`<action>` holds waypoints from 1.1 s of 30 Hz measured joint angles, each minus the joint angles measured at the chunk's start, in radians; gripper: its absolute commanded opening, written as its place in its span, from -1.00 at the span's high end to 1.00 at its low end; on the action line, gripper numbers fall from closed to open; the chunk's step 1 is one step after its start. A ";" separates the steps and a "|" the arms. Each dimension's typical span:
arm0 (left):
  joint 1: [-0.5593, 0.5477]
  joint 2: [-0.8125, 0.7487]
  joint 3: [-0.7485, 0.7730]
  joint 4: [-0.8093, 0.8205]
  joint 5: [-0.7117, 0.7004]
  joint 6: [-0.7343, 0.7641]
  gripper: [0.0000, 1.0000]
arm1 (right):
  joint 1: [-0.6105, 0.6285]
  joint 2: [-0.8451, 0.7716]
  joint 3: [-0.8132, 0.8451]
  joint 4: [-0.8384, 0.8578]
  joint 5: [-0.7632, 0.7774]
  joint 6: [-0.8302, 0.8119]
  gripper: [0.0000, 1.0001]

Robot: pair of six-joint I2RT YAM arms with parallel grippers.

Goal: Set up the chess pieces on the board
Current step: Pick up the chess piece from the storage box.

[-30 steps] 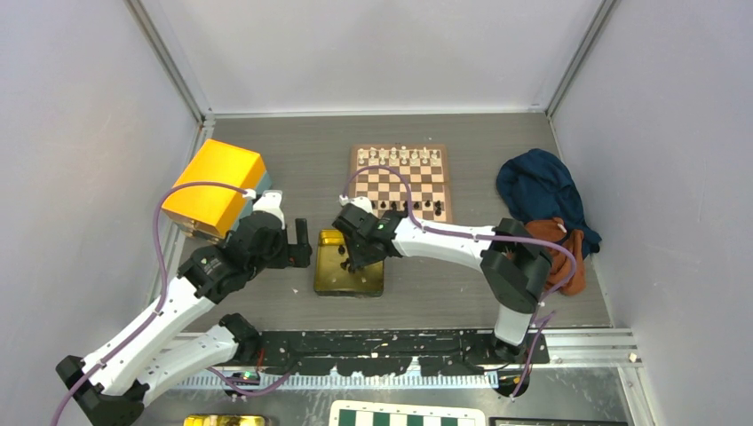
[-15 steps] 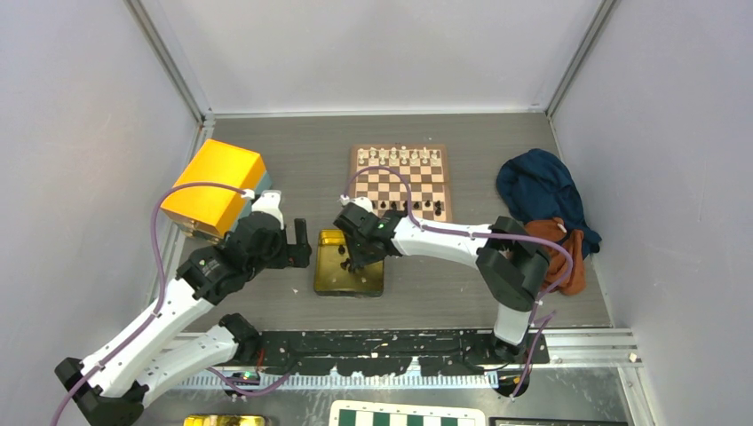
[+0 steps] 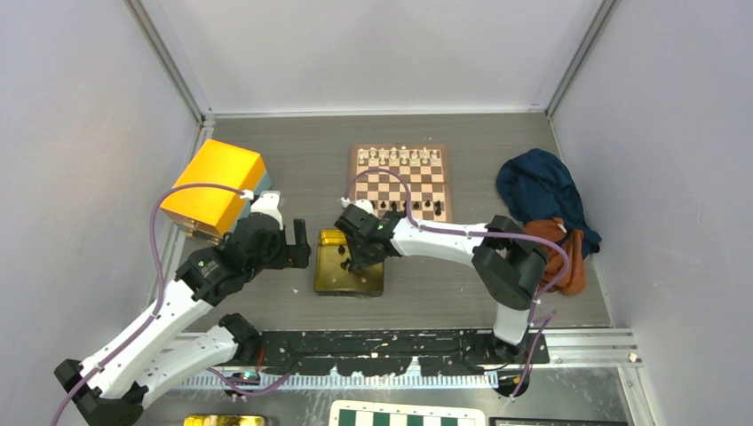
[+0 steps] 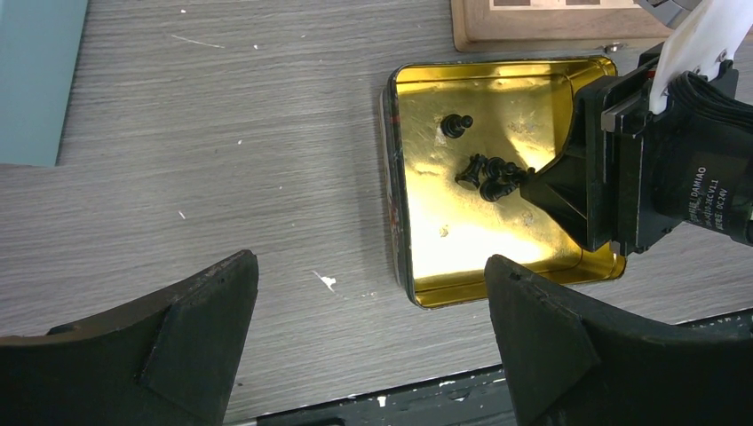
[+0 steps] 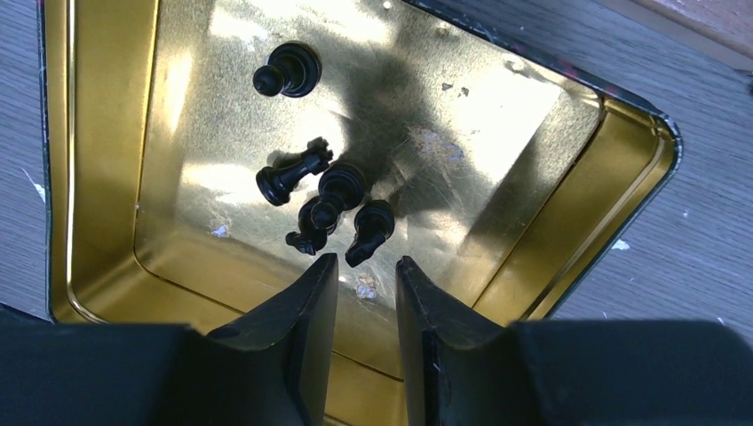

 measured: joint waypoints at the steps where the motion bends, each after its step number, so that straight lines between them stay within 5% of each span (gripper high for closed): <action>1: 0.000 -0.001 0.000 0.000 -0.001 0.000 -0.99 | -0.001 0.001 0.000 0.002 -0.002 0.000 0.29; 20: 0.000 -0.002 -0.007 0.000 -0.005 0.005 -0.99 | -0.008 0.051 0.007 0.014 -0.016 0.000 0.46; 33: 0.000 -0.011 -0.008 0.000 -0.005 0.018 -0.99 | -0.010 0.052 0.031 -0.013 -0.007 -0.013 0.80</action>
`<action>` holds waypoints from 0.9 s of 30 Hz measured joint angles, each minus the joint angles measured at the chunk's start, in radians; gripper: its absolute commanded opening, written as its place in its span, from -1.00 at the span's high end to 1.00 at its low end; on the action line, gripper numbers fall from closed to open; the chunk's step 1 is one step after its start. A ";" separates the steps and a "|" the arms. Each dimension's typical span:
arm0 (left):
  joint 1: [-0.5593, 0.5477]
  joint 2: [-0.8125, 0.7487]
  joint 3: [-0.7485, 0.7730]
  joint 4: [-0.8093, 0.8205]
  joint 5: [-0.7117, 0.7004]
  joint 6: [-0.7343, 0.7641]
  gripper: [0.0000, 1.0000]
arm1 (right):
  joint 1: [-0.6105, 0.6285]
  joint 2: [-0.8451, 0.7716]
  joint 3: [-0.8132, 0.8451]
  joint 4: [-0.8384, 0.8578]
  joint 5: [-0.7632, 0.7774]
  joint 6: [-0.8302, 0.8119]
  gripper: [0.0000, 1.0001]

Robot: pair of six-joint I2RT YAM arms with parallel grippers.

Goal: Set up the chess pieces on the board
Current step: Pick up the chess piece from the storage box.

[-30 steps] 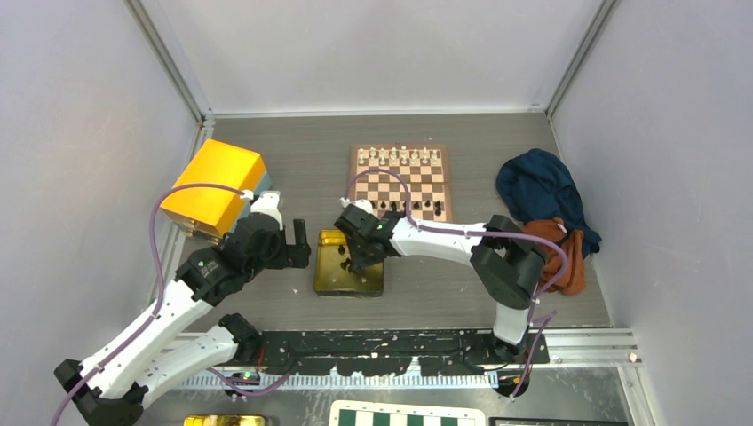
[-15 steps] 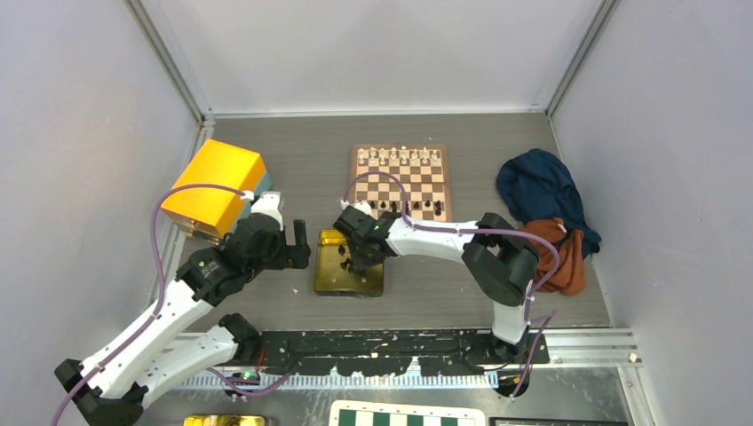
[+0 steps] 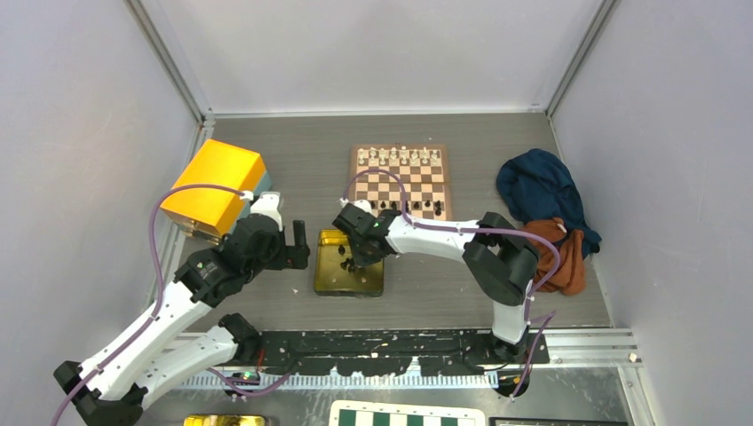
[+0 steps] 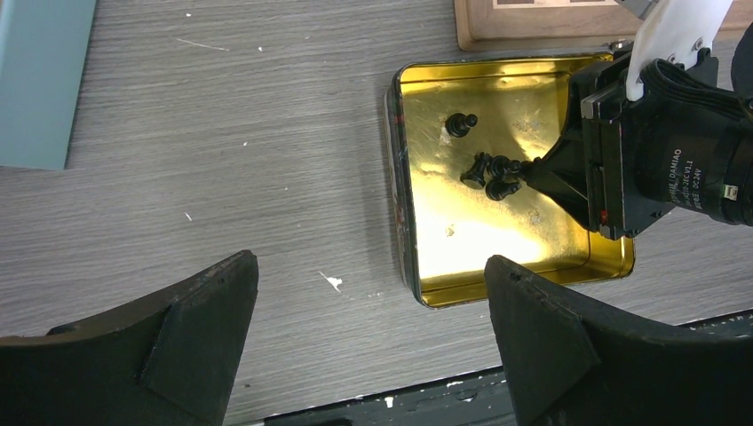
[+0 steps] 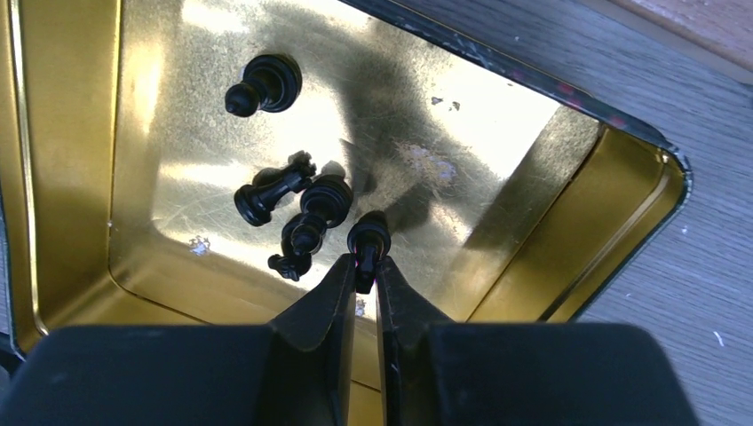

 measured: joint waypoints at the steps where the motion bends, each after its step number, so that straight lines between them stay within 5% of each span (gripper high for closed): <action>1: 0.000 -0.001 0.000 0.000 0.000 0.000 -0.99 | 0.000 0.000 0.000 -0.003 0.002 -0.002 0.81; 27: 0.000 -0.011 -0.008 0.008 -0.019 0.000 -0.99 | 0.000 -0.174 0.030 -0.108 0.091 -0.060 0.94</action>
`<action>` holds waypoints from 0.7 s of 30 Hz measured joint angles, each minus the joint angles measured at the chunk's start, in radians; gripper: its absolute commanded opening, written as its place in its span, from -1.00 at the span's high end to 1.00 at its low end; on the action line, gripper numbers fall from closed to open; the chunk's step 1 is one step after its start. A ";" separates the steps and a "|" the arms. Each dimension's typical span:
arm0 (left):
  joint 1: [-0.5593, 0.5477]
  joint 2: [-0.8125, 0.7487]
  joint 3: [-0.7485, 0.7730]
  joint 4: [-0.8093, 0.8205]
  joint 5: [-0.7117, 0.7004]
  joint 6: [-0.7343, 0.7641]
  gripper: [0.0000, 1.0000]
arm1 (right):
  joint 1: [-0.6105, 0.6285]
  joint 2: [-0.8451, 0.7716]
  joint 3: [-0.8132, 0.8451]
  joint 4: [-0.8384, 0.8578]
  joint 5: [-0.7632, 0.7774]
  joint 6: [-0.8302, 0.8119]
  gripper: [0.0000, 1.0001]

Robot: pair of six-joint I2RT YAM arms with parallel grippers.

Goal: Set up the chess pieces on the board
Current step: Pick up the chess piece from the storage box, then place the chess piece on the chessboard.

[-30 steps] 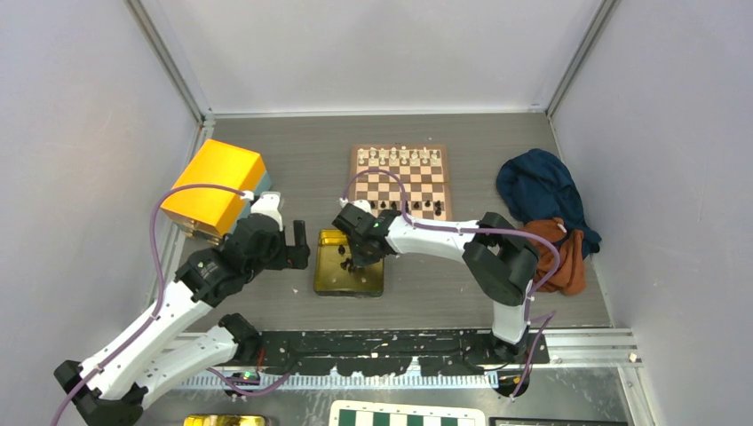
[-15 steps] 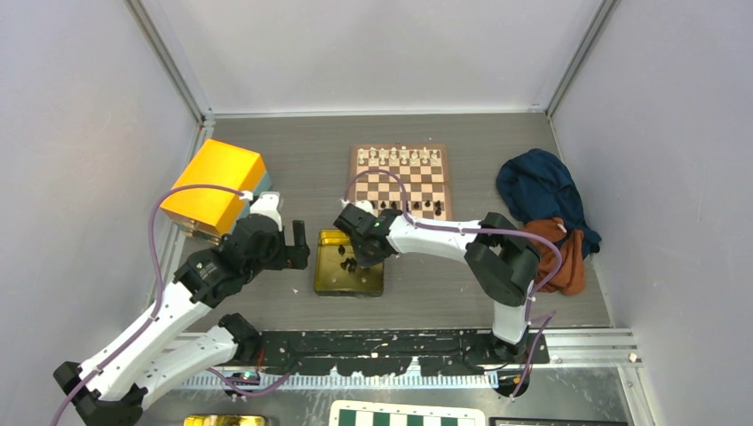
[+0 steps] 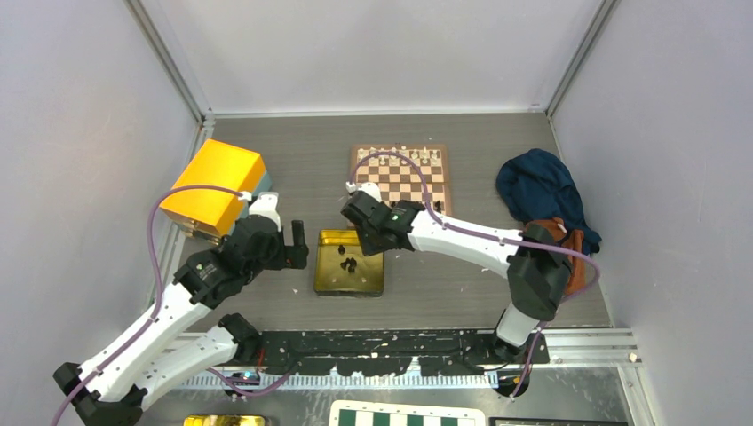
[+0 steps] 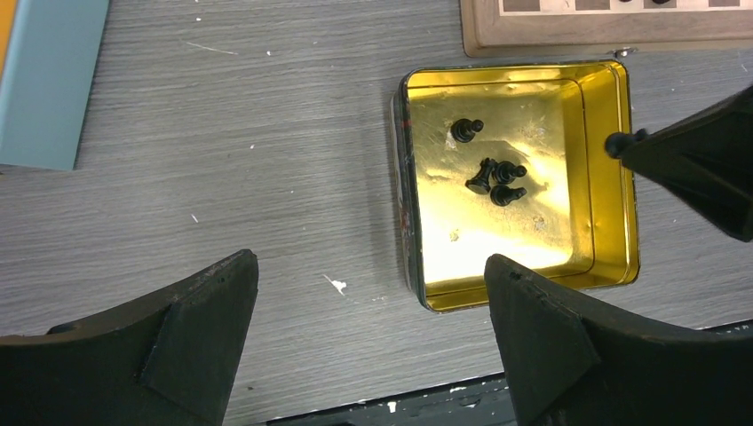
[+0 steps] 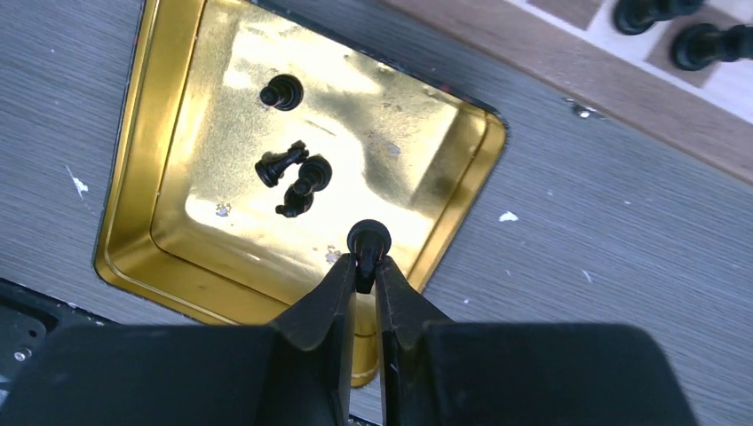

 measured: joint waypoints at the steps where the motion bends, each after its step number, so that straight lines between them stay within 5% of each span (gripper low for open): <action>1: 0.000 -0.002 -0.001 0.000 0.000 0.000 -0.99 | 0.000 -0.012 0.000 -0.006 0.010 -0.002 0.94; 9: 0.000 -0.009 -0.008 0.010 -0.004 -0.003 -0.99 | -0.017 -0.110 -0.010 -0.056 0.109 -0.023 0.97; 21: 0.000 -0.008 -0.013 0.016 -0.003 -0.004 -0.99 | -0.218 -0.196 -0.170 -0.049 0.158 -0.038 0.98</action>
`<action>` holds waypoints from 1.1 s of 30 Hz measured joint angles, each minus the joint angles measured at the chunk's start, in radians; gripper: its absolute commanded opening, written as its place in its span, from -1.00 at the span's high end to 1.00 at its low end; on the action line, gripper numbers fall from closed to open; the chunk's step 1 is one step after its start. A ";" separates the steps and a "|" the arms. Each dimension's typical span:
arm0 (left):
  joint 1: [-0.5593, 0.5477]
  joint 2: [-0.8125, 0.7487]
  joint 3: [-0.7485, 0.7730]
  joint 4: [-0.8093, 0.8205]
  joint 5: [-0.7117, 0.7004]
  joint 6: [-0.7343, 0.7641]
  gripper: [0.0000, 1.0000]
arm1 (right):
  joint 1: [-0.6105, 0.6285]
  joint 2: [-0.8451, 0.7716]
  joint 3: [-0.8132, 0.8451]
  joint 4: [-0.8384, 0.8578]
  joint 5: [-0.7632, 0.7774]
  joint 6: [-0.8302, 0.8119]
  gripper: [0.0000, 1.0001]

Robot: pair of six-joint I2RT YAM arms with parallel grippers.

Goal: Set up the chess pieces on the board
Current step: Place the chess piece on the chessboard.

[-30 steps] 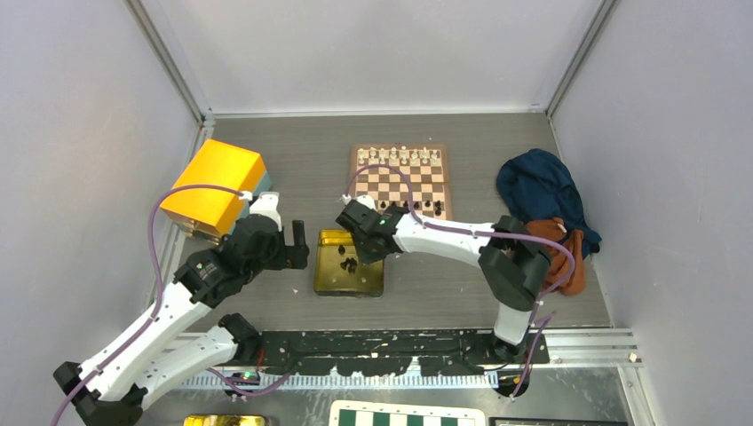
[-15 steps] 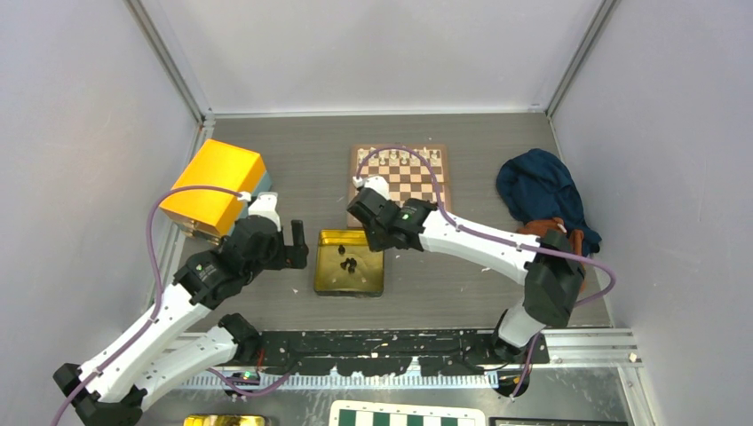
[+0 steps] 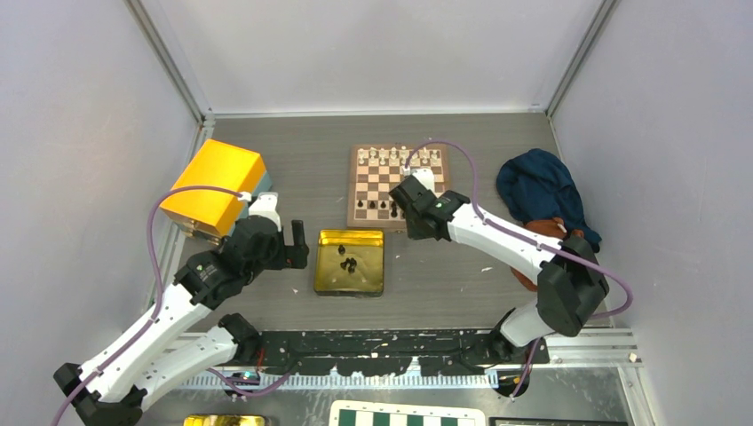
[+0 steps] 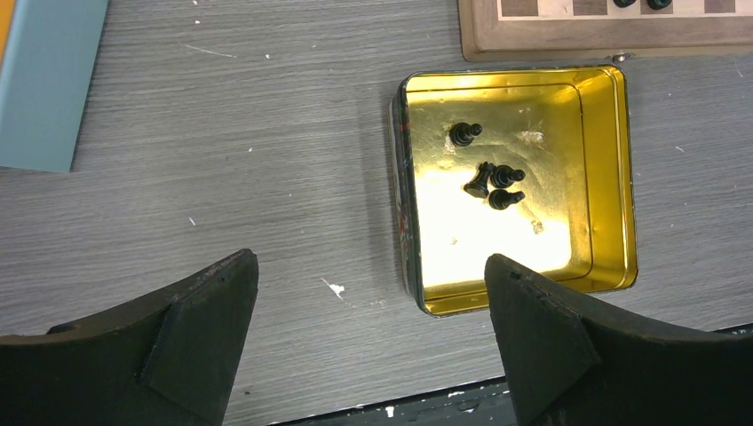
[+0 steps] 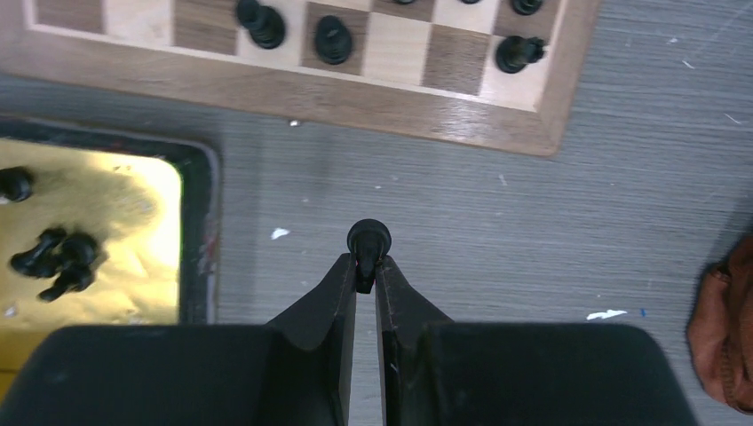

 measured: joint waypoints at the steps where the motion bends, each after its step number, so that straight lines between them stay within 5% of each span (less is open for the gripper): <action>1: 0.000 0.000 0.000 0.000 0.000 0.000 -0.99 | -0.016 0.000 -0.011 0.002 0.000 -0.004 0.98; 33: 0.000 0.050 0.000 0.017 0.000 0.005 -0.99 | -0.254 0.192 0.009 0.177 -0.080 -0.108 0.98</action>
